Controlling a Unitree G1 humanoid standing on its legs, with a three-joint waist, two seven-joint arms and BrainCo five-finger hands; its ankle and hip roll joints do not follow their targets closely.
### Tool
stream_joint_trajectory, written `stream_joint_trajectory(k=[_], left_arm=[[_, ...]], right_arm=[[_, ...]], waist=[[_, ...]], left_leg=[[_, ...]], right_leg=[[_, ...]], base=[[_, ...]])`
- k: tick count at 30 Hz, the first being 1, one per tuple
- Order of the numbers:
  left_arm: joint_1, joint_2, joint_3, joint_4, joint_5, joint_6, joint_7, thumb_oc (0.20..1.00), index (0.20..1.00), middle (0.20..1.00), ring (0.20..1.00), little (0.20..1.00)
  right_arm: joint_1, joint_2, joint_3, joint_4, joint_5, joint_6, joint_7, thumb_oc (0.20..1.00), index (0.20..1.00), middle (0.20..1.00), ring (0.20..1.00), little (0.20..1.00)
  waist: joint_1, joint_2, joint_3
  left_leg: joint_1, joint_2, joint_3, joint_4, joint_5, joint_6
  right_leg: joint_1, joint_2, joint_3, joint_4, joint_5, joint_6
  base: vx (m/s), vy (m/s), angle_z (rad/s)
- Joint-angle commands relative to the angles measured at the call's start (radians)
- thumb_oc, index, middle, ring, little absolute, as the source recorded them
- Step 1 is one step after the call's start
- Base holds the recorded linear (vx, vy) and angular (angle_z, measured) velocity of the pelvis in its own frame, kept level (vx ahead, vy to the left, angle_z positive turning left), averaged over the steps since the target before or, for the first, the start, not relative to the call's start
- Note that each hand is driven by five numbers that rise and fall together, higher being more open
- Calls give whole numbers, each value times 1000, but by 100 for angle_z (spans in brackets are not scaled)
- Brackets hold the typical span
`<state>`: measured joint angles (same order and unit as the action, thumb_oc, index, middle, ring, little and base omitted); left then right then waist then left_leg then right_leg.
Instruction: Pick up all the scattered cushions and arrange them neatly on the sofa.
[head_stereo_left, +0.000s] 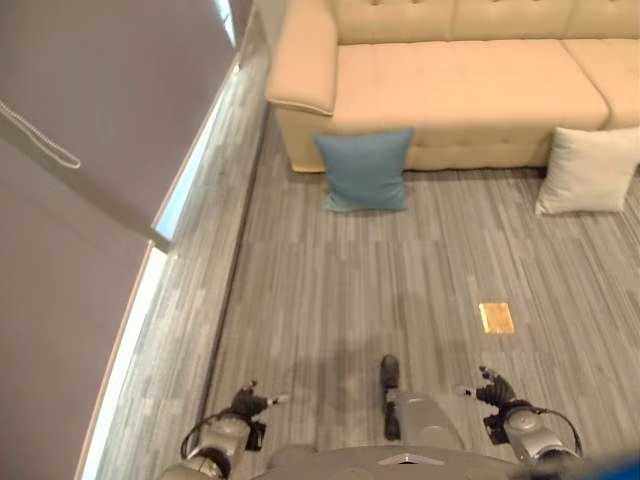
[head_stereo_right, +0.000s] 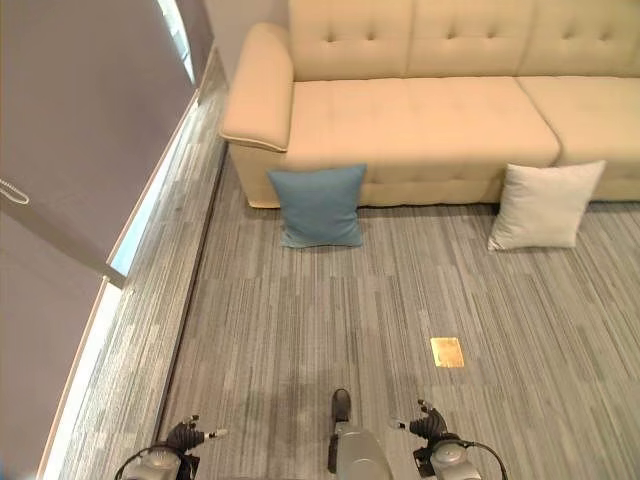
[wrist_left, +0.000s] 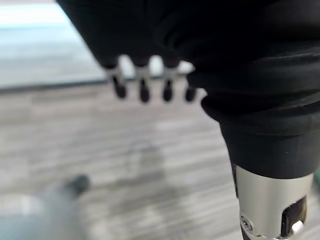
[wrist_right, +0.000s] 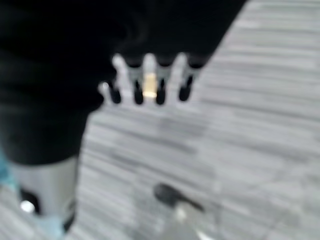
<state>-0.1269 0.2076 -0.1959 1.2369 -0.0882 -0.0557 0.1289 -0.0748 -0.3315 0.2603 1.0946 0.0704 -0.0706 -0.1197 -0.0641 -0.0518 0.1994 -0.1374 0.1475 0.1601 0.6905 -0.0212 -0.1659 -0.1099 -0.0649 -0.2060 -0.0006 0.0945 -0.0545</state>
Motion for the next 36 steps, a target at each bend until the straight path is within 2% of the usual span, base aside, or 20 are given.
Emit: stream_joint_trajectory(k=[1,2,4,7,9,13,15,17,19,20,22,24,26,27,28,31,32,33,35,36], left_arm=[[-21,38,-16,-35,-13,-11,4,1000,1000,1000,1000,1000],[-21,38,-16,-35,-13,-11,4,1000,1000,1000,1000,1000],[-9,41,-15,-40,-13,-9,3,1000,1000,1000,1000,1000],[0,42,-3,-40,-16,-8,11,1000,1000,1000,1000,1000],[8,40,1,-33,-18,-5,12,1000,1000,1000,1000,1000],[41,36,28,-11,-24,0,8,1000,1000,1000,1000,1000],[46,40,32,-11,-24,2,10,1000,1000,1000,1000,1000],[41,51,29,-20,-20,5,11,1000,1000,1000,1000,1000],[36,61,30,-29,-22,5,14,1000,1000,1000,1000,1000],[36,61,30,-29,-22,5,14,1000,1000,1000,1000,1000],[31,69,42,-37,-43,3,18,1000,1000,1000,1000,1000],[29,69,38,-34,-38,2,17,1000,1000,1000,1000,1000],[27,68,29,-29,-28,1,16,1000,1000,1000,1000,1000],[27,68,29,-29,-28,1,16,1000,1000,1000,1000,1000],[13,70,18,-26,3,-5,8,1000,1000,1000,1000,1000],[8,70,10,-23,18,-10,-3,1000,1000,1000,1000,1000],[14,69,7,-19,27,-12,-2,1000,1000,1000,1000,1000],[17,66,5,-15,30,-12,-5,1000,1000,1000,1000,1000],[16,57,-5,-24,18,-10,-16,1000,1000,1000,1000,1000],[8,57,-8,-34,9,-9,-22,1000,1000,1000,1000,1000]], right_arm=[[3,-23,9,-5,33,-11,1,1000,1000,1000,1000,1000],[3,-23,9,-5,33,-11,1,1000,1000,1000,1000,1000],[10,-25,15,6,25,-9,-2,1000,1000,1000,1000,1000],[11,-28,19,18,17,-9,-9,1000,1000,1000,1000,1000],[14,-26,19,22,12,-5,-9,1000,1000,1000,1000,1000],[26,-12,15,26,-8,-4,-2,1000,1000,1000,1000,1000],[26,-9,18,23,-19,-5,-1,1000,1000,1000,1000,1000],[20,-11,28,0,-29,-1,4,1000,1000,1000,1000,1000],[15,-13,32,-25,-26,-4,4,1000,1000,1000,1000,1000],[15,-13,32,-25,-26,-4,4,1000,1000,1000,1000,1000],[2,-17,37,-57,-29,-5,4,1000,1000,1000,1000,1000],[-7,-23,43,-63,-32,-5,5,1000,1000,1000,1000,1000],[-11,-32,49,-67,-34,-5,4,1000,1000,1000,1000,1000],[-11,-32,49,-67,-34,-5,4,1000,1000,1000,1000,1000],[-11,-42,49,-70,-44,2,5,1000,1000,1000,1000,1000],[-5,-49,43,-70,-46,4,8,1000,1000,1000,1000,1000],[5,-49,45,-70,-46,2,13,1000,1000,1000,1000,1000],[13,-51,39,-69,-46,3,15,1000,1000,1000,1000,1000],[10,-63,27,-56,-28,-6,15,1000,1000,1000,1000,1000],[8,-61,25,-49,-16,-5,17,1000,1000,1000,1000,1000]], waist=[[-15,-14,50],[-14,-13,51],[8,-15,43],[32,6,38],[35,7,34],[55,3,-5],[61,-5,-11],[56,-7,-2],[48,2,14],[49,2,14],[37,21,26],[18,28,31],[-4,28,37],[-4,29,38],[-43,18,38],[-57,22,38],[-62,22,29],[-63,23,23],[-58,6,39],[-55,-6,43]], left_leg=[[13,-39,95,-188,46,79],[13,-39,95,-187,44,79],[-41,-49,115,-355,17,103],[-89,-43,113,-536,100,84],[-90,-36,136,-570,124,76],[-58,-74,126,-581,93,105],[-25,-101,133,-577,54,133],[18,-129,130,-580,13,172],[53,-138,127,-582,-13,193],[53,-138,127,-582,-13,193],[121,-145,119,-602,-48,208],[166,-151,104,-622,-63,201],[207,-164,91,-629,-85,196],[209,-164,90,-628,-85,196],[268,-191,61,-645,-119,181],[299,-193,49,-638,-145,171],[305,-191,44,-617,-146,161],[304,-184,43,-589,-136,147],[157,-113,65,-231,14,58],[117,-77,95,-163,64,50]], right_leg=[[73,-9,37,28,-106,86],[73,-8,37,28,-106,86],[123,-4,35,7,-142,102],[175,18,39,-4,-181,114],[209,22,37,-5,-200,120],[235,-6,48,45,-218,143],[221,-34,52,138,-208,166],[138,-66,68,330,-132,189],[74,-70,80,461,-89,194],[73,-70,81,462,-90,194],[-24,-80,47,529,-90,178],[-66,-61,25,444,-119,172],[-114,-40,17,322,-104,172],[-112,-40,16,321,-104,172],[-159,-25,34,103,-35,198],[-138,-20,35,59,-32,201],[-122,-16,50,60,-19,185],[-106,-13,53,58,-17,175],[-21,-17,31,42,-33,130],[-1,-19,28,41,-47,109]], base=[[260,-171,-5],[329,-80,23],[387,-23,18],[347,43,-10],[352,70,-24],[376,135,-31],[322,177,-27],[240,178,1],[155,110,-6],[234,104,30],[315,81,41],[320,-15,-15],[294,-50,-13],[519,-146,5],[402,-118,21],[353,-129,37],[313,-147,34],[383,-272,44],[270,-336,56],[132,-248,48]])
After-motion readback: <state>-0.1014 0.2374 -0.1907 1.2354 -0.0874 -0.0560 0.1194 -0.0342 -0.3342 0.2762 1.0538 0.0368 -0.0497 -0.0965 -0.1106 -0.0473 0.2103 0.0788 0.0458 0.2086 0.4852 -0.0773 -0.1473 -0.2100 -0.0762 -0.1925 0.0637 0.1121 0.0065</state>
